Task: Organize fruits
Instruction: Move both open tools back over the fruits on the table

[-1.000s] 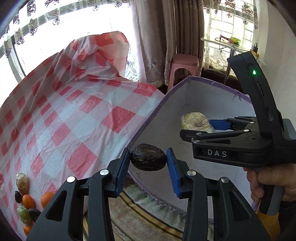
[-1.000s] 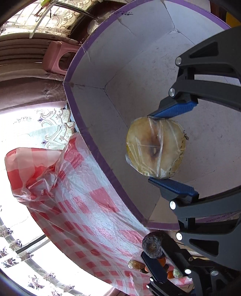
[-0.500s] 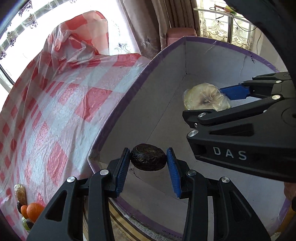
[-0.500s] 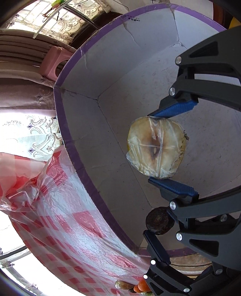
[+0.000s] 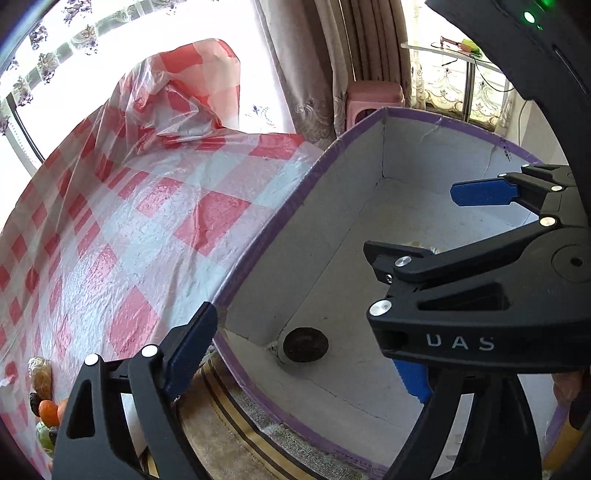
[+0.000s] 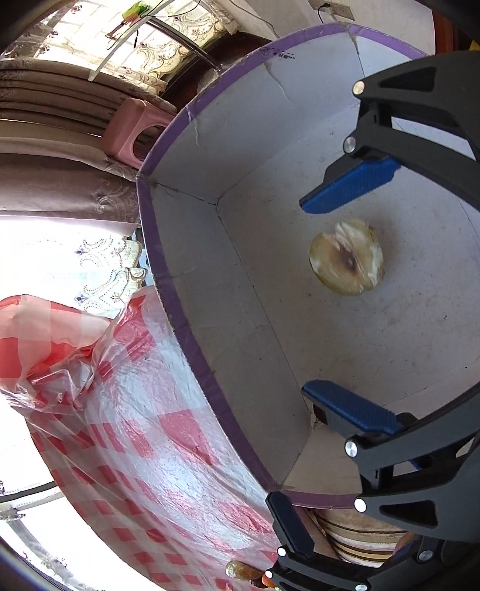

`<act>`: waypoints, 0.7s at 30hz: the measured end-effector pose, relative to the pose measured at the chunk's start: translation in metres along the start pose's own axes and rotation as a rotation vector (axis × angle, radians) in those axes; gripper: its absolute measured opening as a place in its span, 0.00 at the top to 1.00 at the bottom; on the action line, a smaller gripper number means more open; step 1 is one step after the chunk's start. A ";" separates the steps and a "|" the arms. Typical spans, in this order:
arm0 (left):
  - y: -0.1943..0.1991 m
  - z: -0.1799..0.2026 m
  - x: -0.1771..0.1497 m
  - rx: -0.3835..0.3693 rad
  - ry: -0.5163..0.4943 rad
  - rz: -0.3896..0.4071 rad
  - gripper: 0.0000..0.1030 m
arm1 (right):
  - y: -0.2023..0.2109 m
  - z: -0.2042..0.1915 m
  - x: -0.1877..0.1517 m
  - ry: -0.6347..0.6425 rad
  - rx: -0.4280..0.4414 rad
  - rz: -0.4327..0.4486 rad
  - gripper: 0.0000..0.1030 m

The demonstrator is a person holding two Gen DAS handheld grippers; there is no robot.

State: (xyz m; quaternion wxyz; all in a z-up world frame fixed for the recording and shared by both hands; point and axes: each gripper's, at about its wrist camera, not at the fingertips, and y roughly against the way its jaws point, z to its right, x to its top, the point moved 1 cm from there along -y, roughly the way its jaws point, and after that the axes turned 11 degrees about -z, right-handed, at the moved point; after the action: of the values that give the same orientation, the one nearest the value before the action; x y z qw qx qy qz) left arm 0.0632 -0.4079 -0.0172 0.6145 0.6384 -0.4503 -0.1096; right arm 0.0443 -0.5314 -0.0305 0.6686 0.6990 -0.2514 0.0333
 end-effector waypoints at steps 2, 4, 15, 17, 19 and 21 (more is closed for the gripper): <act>0.010 -0.007 -0.002 -0.001 0.033 0.038 0.15 | 0.011 0.000 0.000 -0.002 -0.015 0.054 0.08; 0.025 -0.016 -0.004 0.005 0.073 0.090 0.15 | 0.024 -0.002 0.000 0.005 -0.046 0.114 0.03; 0.087 -0.071 -0.051 0.127 0.308 0.229 0.14 | 0.087 -0.029 0.001 -0.006 -0.203 0.377 0.02; 0.096 -0.082 -0.064 0.174 0.345 0.253 0.14 | 0.094 -0.036 -0.001 0.016 -0.187 0.401 0.02; 0.103 -0.097 -0.077 0.167 0.381 0.264 0.14 | 0.099 -0.045 -0.003 0.039 -0.144 0.404 0.02; 0.111 -0.110 -0.095 0.146 0.423 0.277 0.13 | 0.102 -0.056 -0.007 0.060 -0.092 0.408 0.02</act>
State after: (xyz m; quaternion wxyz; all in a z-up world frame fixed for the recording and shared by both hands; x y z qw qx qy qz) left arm 0.0362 -0.2466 0.0660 0.6564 0.6221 -0.4017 0.1441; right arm 0.0138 -0.4740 0.0664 0.6866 0.6009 -0.3689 0.1774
